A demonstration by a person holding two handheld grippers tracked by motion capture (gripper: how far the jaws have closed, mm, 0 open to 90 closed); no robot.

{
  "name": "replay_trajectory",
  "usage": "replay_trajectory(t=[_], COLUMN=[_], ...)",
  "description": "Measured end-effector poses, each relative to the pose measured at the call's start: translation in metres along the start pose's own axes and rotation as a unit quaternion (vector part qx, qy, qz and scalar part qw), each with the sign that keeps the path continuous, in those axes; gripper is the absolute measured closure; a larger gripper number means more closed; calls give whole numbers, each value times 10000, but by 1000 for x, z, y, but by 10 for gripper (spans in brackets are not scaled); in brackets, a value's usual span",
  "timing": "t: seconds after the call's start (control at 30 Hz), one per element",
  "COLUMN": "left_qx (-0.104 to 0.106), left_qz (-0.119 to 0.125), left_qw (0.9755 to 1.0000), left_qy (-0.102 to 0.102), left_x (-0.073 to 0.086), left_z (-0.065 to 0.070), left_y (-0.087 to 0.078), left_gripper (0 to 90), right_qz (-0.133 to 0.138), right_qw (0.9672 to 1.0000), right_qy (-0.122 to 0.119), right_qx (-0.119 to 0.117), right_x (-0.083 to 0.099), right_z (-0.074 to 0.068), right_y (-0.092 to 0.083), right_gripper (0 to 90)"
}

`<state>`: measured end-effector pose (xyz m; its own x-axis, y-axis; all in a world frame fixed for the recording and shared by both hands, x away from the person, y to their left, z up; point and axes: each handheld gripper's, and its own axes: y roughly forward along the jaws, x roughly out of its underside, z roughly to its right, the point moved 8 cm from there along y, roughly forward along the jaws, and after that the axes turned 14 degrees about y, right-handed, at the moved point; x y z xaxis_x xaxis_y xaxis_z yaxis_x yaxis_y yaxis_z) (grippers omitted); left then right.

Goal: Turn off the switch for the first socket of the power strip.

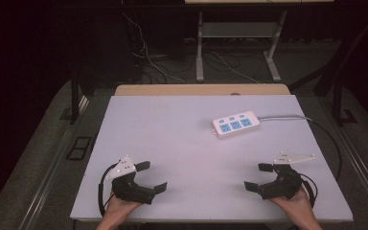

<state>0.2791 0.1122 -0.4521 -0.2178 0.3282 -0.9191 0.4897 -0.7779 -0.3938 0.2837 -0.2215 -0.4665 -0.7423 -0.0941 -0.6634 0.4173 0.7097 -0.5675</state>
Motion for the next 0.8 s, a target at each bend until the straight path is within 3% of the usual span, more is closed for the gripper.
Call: replay_trajectory(t=[0.37, 0.8], left_qx=[36, 31], left_qz=[-15, -20], left_qw=[10000, 10000], left_qy=[-7, 4], left_x=[1, 1], left_z=[0, 1], left_y=[0, 0], left_gripper=[0, 0], right_qz=[-185, -398], right_qw=[9998, 9992], right_qy=[68, -50], right_qx=[55, 51], right_x=[-5, -19], right_z=[3, 2], right_y=[1, 2], right_gripper=[7, 7])
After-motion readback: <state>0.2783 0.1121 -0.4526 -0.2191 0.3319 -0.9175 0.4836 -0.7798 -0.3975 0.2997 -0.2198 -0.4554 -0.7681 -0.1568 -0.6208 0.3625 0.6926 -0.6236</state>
